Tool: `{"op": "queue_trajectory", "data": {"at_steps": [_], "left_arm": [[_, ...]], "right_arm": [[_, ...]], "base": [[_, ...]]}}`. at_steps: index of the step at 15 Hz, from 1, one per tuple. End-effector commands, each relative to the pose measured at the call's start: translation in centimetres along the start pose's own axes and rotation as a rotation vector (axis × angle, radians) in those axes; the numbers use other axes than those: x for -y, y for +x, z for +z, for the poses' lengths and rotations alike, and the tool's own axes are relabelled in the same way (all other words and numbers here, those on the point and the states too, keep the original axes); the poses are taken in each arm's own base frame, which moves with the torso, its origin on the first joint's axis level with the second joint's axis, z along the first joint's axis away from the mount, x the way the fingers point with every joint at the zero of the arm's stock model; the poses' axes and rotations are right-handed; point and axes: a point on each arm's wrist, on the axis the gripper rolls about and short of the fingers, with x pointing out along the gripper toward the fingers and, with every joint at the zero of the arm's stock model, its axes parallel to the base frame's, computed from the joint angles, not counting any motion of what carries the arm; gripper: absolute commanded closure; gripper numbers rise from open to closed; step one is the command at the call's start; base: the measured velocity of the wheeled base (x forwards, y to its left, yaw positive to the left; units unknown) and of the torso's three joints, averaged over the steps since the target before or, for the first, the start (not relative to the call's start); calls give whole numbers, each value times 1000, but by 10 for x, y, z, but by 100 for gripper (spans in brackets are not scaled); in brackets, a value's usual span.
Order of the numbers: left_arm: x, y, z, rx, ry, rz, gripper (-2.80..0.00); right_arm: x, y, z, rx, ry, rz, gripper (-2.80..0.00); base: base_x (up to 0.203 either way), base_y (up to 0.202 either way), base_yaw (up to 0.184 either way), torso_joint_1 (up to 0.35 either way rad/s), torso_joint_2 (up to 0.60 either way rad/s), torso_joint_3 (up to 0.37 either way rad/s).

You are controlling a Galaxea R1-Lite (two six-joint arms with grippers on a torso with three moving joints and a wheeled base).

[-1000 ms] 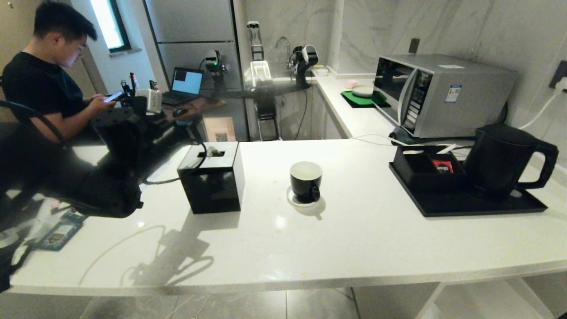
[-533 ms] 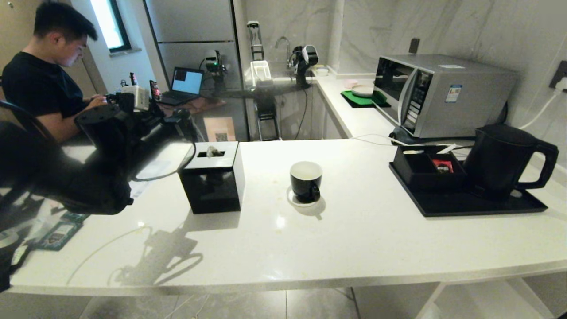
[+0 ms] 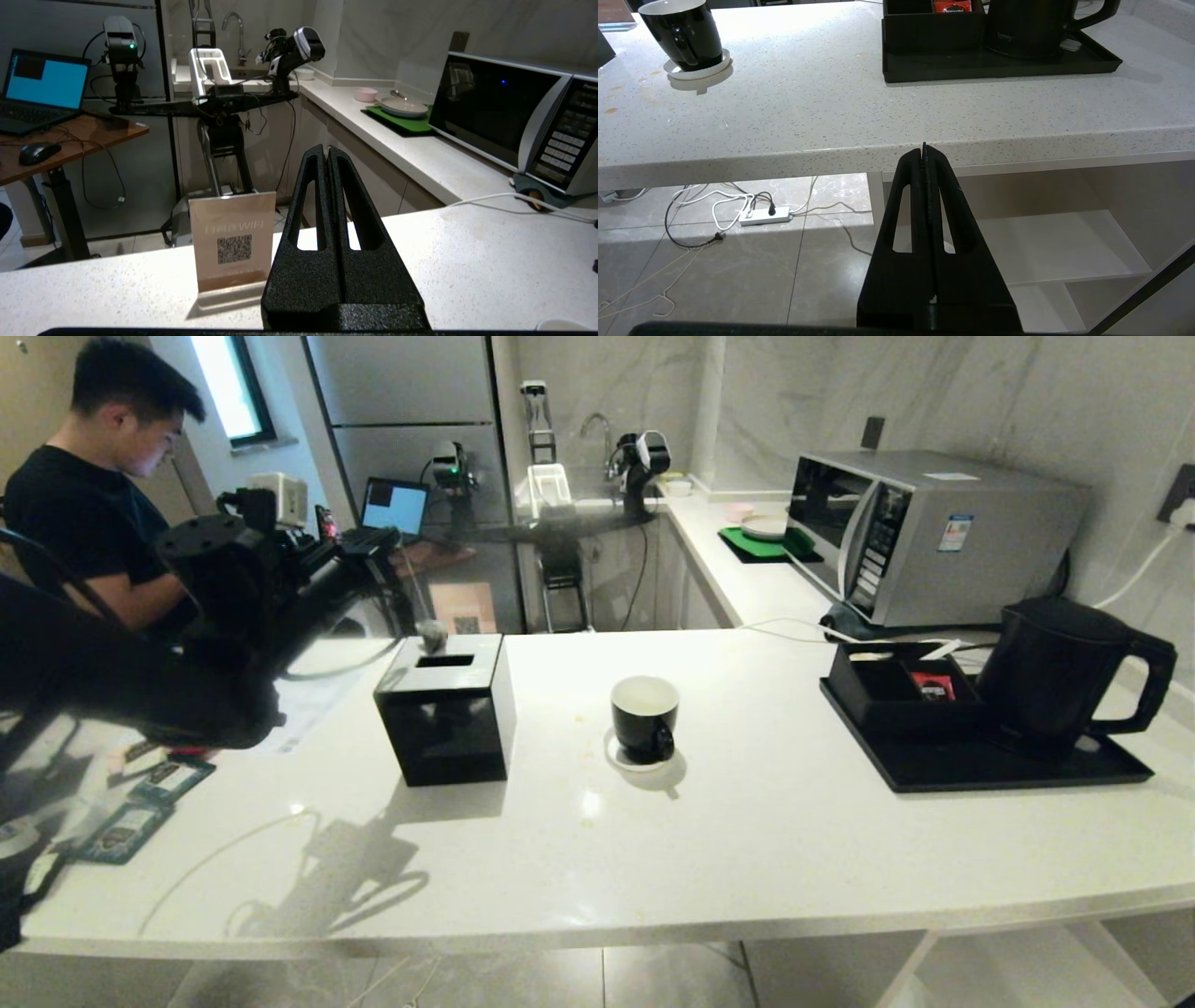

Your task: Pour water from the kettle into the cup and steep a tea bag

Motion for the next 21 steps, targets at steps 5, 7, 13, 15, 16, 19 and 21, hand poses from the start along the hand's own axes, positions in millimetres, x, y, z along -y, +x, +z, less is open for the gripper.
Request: {"op": "queue_trajectory", "data": {"at_steps": [5,7,13,15,16,19,21], "left_arm": [[0,6,-13,-15,-7,-8,0],[9,7,-13,-17,-13,-24,0],[29,10,-5,-12,-23,-61,0],[30,15,2,9,-19,-67,0],[30,16,5,8,-20,-66,0],[33,17,12,17,-19,-71,0],[34,17,13,18,-19,-73,0]], "right_arm": [[0,0,0,0,0,-1,0],[0,0,0,1,0,0,0],[0,0,0,-1,0,-1,0],[0,0,0,-1,0,0,0],[0,0,0,-1,0,-1,0],[0,0,0,-1,0,-1,0],[0,0,0,-1,0,0,0]], "base": [[0,0,0,0,0,0],[0,0,0,0,0,0],[0,0,0,0,0,0],[0,0,0,0,0,0],[0,0,0,0,0,0],[0,0,0,0,0,0],[0,0,0,0,0,0]]}}
